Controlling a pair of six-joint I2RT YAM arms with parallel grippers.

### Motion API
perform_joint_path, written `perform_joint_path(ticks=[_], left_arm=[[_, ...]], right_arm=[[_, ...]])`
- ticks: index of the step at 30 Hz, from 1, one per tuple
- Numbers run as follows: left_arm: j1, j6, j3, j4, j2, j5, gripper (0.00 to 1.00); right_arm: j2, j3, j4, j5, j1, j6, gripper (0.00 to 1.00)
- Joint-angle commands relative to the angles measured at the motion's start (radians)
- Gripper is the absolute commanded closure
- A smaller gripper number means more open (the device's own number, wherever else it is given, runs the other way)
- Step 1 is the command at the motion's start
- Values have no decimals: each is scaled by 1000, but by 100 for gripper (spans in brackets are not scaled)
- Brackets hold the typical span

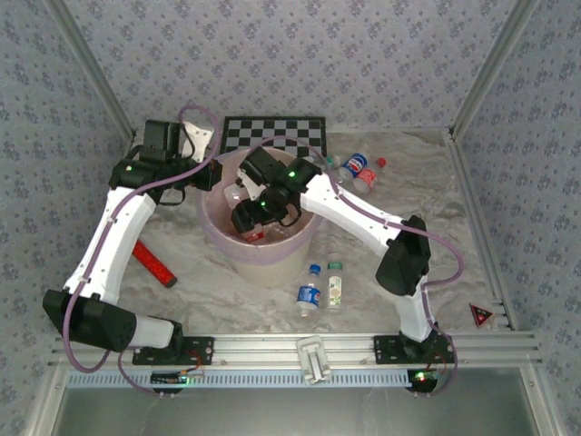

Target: Put the plastic bottles in the bin

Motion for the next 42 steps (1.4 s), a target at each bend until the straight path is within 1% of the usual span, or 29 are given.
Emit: perform_joint_path(ticks=[1,7,13,18,22,26,33,35,38,39,40,42], left_arm=[[-13,-2,-24,-61,-19,77,100],[-13,0,-25,-61,-22,71,100],[-13,2,-25,-62,-19,66,100],[-13,1,-26,-61,-22,66,100],[-12,1,-24,-63,-22,63,100],[-11,3,-24,-62,-28,60,100],[-11,1,-25,-62,-30,60,100],[-11,4,-25,-64,-33,59,100],[-11,3,-24,-64,-36,57,100],[-11,1,-24,-61,-39,59,100],[-11,0,-24,-58,-39,62,100],[-11,0,-24,-56,-38,65,100]], right_arm=[[77,-64,-18,120,-38,15,26],[46,3,-62,137,-44,12,15],[-38,99,-99,161,-45,-39,0],[-125,163,-116,168,-48,-75,0],[-217,148,-87,160,-53,-123,0],[-344,38,-4,165,-95,-131,0],[-605,-269,163,165,-261,-38,0],[-668,-350,157,193,-306,4,0],[-757,-466,55,382,-345,110,0],[-794,-520,23,413,-349,155,0],[-831,-577,14,412,-353,178,0],[-918,-719,30,351,-359,180,0]])
